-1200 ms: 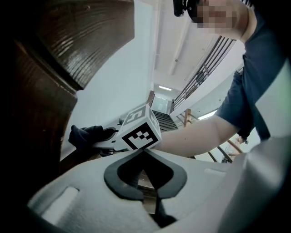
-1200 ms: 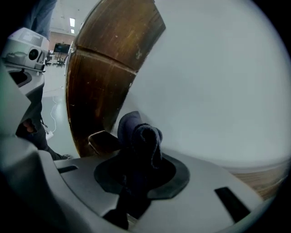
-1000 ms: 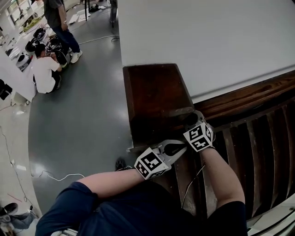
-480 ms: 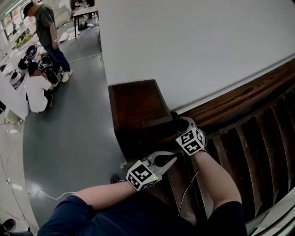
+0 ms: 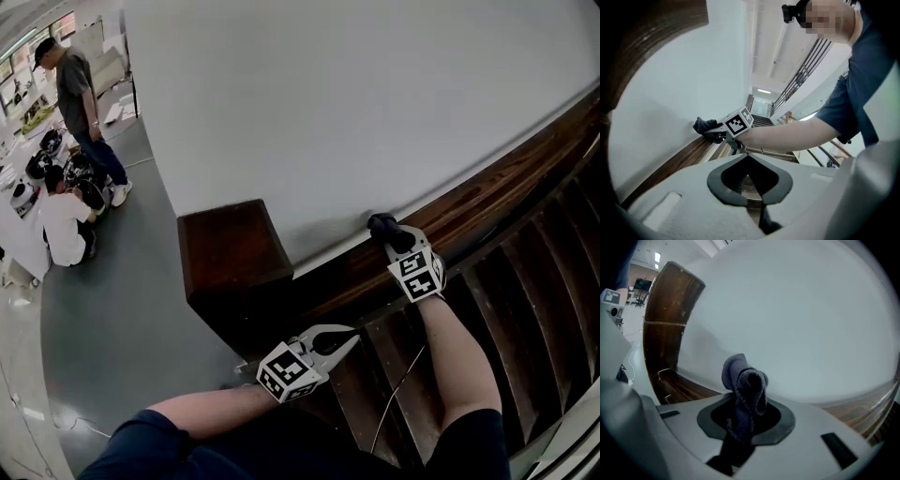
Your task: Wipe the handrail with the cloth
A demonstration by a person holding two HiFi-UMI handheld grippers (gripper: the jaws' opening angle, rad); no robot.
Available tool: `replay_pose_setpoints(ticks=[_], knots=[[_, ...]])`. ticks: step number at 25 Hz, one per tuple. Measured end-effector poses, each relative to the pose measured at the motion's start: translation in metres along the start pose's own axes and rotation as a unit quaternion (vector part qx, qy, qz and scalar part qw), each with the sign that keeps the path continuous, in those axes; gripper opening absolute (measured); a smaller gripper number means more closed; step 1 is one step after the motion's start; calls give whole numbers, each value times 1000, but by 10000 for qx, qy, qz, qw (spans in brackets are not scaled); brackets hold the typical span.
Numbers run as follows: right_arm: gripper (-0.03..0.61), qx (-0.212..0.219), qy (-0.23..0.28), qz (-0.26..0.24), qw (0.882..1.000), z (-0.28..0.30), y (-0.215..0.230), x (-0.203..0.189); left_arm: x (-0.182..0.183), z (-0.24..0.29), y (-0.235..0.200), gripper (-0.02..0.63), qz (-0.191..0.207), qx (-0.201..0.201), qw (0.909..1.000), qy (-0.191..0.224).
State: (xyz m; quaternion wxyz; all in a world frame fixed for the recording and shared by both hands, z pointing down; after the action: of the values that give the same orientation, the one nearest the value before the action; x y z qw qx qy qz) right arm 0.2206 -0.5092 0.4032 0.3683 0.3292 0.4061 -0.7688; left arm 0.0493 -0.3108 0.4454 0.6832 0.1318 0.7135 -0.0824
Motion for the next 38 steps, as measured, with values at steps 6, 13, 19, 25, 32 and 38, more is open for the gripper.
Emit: replay_pose_setpoints(ticks=[6, 13, 19, 25, 32, 38], knots=[[94, -471, 133, -28, 9988, -13, 78, 6, 1, 49, 0, 2, 76, -255, 9996, 39], [94, -956, 220, -15, 9952, -32, 162, 15, 15, 94, 0, 2, 244, -492, 9985, 2], [94, -1355, 416, 419, 9890, -59, 223, 12, 9, 106, 4, 2, 267, -524, 9982, -150], [94, -1466, 755, 732, 9836, -71, 236, 8, 7, 110, 2, 2, 263, -482, 9983, -216], [94, -1275, 1009, 779, 9836, -88, 206, -8, 15, 105, 0, 2, 256, -403, 9988, -119], [94, -730, 1264, 1027, 9839, -112, 138, -32, 16, 87, 8, 2, 220, -397, 9989, -86]])
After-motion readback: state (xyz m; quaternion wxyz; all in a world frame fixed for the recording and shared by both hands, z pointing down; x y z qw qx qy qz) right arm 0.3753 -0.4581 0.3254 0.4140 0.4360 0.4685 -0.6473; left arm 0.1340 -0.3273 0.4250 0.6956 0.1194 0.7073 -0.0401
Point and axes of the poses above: the fingertips, and each gripper's own axes: z forward along the fingers, y to its right, x out of its top, the point moved 6 cm from there along -z, backward along the fingers, and after that the axes turned 15 degrees about z, right-handed, at the moved point
